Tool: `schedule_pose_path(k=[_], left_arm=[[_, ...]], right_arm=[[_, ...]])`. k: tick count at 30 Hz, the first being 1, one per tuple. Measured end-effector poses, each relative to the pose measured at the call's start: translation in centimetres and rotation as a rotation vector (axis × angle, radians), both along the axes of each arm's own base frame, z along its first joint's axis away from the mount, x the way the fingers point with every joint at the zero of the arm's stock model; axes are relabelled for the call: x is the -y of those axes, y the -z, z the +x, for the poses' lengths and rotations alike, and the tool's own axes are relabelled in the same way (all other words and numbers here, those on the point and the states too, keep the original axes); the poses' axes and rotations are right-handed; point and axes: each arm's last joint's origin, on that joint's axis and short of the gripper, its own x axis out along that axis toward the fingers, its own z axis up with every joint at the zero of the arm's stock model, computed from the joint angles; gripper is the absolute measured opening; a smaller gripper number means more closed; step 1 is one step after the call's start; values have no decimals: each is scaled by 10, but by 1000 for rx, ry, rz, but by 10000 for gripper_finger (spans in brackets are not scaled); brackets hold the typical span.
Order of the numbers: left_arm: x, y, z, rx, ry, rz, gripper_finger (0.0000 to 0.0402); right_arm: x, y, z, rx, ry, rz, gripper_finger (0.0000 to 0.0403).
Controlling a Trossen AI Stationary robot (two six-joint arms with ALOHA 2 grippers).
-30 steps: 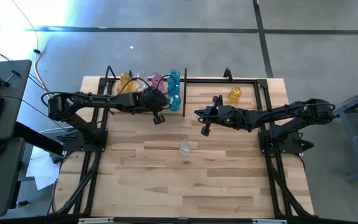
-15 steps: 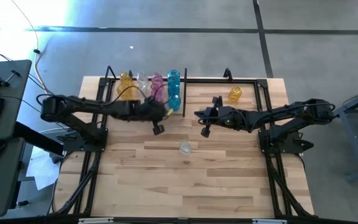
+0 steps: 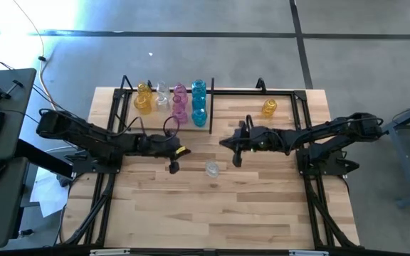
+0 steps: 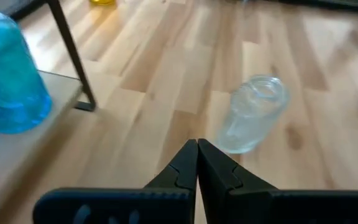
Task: Sort vases onto shelf
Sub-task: Put the transparent flower vase aligned with the other transparent flower vase on the shelf
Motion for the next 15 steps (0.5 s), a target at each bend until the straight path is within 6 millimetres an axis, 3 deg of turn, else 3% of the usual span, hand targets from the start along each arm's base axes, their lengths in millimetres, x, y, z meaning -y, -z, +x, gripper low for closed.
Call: schedule_pose_path(k=[9,12,15], left_arm=[[2,18,-15,91,45,-47,0],[2,19,-16,86,45,-46,0],[2,19,-16,87,53,-42,0]], right_arm=[[-74,29,0,-106,-101,64,81],[-93,41,-3,-139,-97,80,81],[-103,53,-4,-178,-98,75,56]])
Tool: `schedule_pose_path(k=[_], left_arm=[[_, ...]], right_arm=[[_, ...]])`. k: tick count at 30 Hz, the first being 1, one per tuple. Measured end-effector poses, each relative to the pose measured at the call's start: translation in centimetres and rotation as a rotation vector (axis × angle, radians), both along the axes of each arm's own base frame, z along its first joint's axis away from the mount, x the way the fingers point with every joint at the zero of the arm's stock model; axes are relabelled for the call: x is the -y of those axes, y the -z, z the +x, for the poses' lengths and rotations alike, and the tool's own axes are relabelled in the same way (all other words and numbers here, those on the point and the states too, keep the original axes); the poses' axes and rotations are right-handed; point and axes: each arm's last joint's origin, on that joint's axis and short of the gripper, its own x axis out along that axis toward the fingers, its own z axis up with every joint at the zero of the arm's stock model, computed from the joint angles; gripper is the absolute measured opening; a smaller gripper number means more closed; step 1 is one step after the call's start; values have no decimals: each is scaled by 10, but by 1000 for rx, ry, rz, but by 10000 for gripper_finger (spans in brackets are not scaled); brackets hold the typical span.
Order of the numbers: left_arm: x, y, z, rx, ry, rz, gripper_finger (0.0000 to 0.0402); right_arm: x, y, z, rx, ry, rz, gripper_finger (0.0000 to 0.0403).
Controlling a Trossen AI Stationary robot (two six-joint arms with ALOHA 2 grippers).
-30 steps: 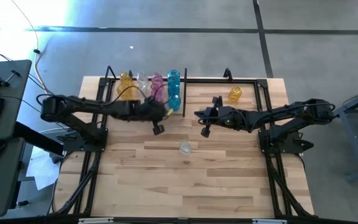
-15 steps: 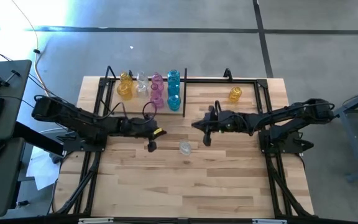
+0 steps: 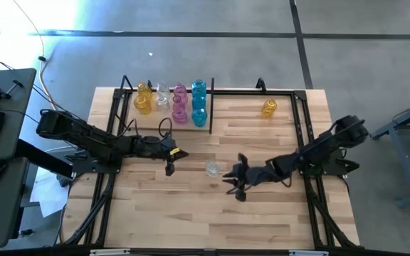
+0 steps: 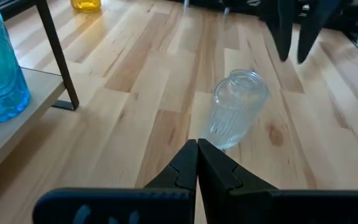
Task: Sort vases onto shelf
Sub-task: Put the transparent flower vase aligned with the other transparent flower vase on the shelf
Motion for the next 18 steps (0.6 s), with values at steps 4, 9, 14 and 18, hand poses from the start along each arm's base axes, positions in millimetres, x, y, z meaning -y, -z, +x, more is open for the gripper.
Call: schedule_pose_path(k=[4,9,14,18], left_arm=[[0,0,0,-4,3,4,0],[-4,0,-2,-21,-17,1,0],[-6,-1,-4,-33,-18,11,0],[-6,0,-4,-44,-14,20,0]], right_arm=[[1,13,7,-45,24,-2,8],[13,19,21,-67,61,4,14],[26,22,31,-78,99,-4,2],[37,22,36,-79,128,-4,3]])
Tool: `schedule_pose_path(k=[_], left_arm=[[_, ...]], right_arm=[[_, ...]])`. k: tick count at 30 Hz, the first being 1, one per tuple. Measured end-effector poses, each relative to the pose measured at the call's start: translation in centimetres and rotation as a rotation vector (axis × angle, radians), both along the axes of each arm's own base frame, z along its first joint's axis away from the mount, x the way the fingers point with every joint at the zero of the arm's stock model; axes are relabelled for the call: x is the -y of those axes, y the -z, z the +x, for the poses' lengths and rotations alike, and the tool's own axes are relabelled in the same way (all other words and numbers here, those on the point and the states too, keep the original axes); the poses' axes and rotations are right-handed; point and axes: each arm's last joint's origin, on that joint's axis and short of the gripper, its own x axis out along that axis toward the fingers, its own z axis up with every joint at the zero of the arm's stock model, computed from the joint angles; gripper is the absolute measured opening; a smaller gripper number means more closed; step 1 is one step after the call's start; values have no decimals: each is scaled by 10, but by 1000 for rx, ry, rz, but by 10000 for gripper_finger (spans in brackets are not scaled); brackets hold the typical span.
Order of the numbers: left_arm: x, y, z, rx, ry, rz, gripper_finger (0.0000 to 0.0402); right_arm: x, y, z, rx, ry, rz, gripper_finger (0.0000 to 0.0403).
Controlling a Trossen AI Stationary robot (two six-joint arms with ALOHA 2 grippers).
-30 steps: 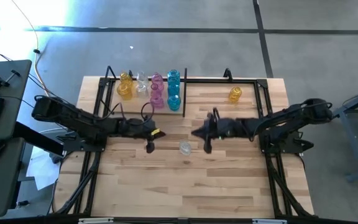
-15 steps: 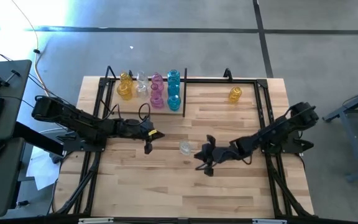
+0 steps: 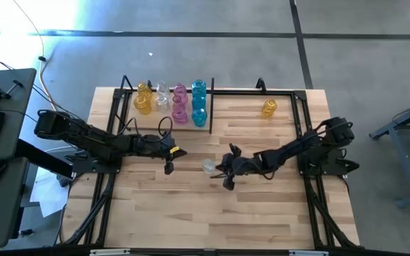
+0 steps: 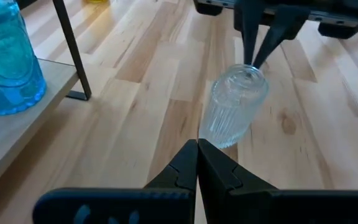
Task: Sort vases onto shelf
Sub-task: Put the transparent flower vase aligned with the other transparent flower vase on the shelf
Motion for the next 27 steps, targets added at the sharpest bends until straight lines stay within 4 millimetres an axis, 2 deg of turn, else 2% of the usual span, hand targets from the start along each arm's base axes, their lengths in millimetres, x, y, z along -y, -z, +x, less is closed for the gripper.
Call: schedule_pose_path(k=[11,20,27], left_arm=[[0,4,-2,-54,28,7,0],[1,3,-3,-59,48,5,0],[5,5,-7,-94,86,-52,0]], right_arm=[[22,-5,10,66,15,37,0],[29,9,19,79,26,51,0],[26,3,45,96,-73,31,0]])
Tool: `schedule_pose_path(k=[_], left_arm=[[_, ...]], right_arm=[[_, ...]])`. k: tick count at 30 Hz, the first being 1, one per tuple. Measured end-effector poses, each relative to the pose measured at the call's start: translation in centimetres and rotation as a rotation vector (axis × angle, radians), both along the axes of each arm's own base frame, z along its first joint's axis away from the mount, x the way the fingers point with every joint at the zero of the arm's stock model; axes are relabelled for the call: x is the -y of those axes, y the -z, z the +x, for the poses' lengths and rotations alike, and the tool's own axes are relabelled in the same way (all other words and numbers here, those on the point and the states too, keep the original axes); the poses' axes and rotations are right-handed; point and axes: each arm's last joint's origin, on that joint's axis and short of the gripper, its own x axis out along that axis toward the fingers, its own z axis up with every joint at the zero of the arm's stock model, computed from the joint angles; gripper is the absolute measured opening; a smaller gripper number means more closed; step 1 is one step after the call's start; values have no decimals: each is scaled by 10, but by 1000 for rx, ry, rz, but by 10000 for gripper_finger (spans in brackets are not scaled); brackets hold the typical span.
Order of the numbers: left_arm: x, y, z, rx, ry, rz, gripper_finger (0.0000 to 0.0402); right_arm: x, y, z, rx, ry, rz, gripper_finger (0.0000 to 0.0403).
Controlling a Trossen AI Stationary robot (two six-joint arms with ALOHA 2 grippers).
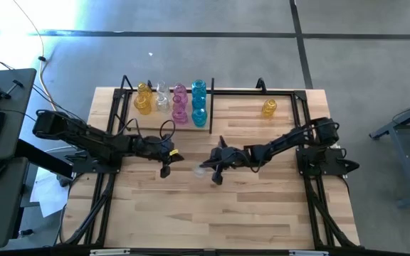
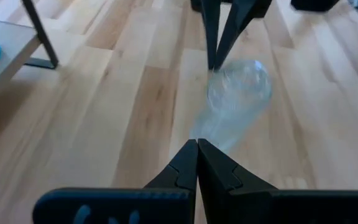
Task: Sort vases onto shelf
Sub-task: Put the transparent flower vase aligned with the other transparent flower vase on the shelf
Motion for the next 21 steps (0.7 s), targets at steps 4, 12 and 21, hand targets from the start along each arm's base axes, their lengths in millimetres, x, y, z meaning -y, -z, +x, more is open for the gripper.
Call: schedule_pose_path(k=[4,12,21], left_arm=[[5,0,0,5,20,-4,0],[11,0,-1,4,45,-7,0],[12,0,-2,-8,49,-5,0]], right_arm=[[-1,0,20,-26,-48,-35,0],[-4,-30,36,-235,-113,-141,0],[-41,-33,21,-349,-227,-82,0]])
